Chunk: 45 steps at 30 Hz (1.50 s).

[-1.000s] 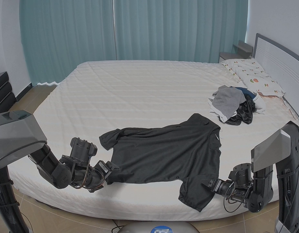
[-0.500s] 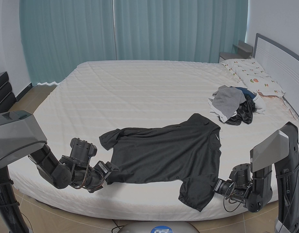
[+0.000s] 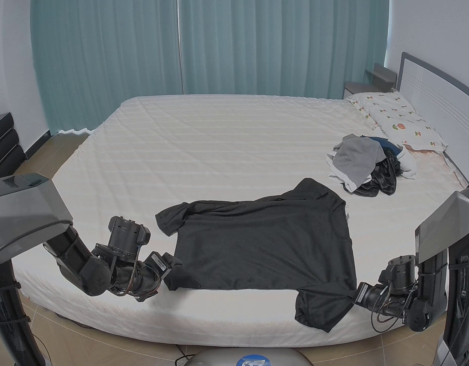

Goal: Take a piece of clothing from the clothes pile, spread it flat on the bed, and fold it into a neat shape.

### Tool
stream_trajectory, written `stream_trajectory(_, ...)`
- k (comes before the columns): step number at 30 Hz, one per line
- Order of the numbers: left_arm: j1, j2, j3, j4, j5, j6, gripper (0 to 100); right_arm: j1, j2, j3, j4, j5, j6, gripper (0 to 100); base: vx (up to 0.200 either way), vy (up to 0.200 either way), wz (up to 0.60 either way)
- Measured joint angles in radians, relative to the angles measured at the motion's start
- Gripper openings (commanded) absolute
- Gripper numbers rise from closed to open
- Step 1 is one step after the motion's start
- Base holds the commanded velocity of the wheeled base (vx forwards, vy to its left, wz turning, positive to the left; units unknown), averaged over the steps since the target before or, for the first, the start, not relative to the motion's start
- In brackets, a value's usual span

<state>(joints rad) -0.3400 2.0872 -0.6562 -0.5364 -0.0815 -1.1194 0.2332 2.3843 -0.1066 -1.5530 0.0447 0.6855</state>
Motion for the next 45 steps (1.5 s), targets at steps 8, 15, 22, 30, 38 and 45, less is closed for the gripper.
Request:
stream_trajectory(8, 0.012, 0.013, 0.000, -0.002, 0.008, 0.021, 100, -0.139, -0.071, 0.081, 0.000, 0.138, -0.155, 0, 0.000, 0.000, 0.00)
stream_trajectory(15, 0.011, 0.043, -0.012, -0.014, 0.046, 0.044, 100, -0.274, -0.097, 0.089, 0.002, 0.166, -0.277, 0, 0.000, 0.000, 0.00)
stream_trajectory(22, 0.000, 0.084, -0.030, -0.106, 0.074, 0.072, 100, -0.362, -0.106, 0.089, 0.000, 0.184, -0.331, 0, 0.000, 0.000, 0.00)
stream_trajectory(30, -0.028, 0.151, -0.113, -0.106, 0.156, 0.080, 100, -0.339, -0.097, 0.089, 0.000, 0.185, -0.327, 0, 0.000, 0.000, 0.00)
stream_trajectory(38, -0.056, 0.205, -0.148, -0.109, 0.202, 0.172, 100, -0.322, -0.094, 0.089, 0.000, 0.186, -0.324, 0, 0.000, 0.000, 0.00)
stream_trajectory(45, -0.077, 0.262, -0.167, -0.116, 0.314, 0.210, 0, -0.309, -0.094, 0.089, 0.000, 0.185, -0.321, 0, 0.000, 0.000, 0.00)
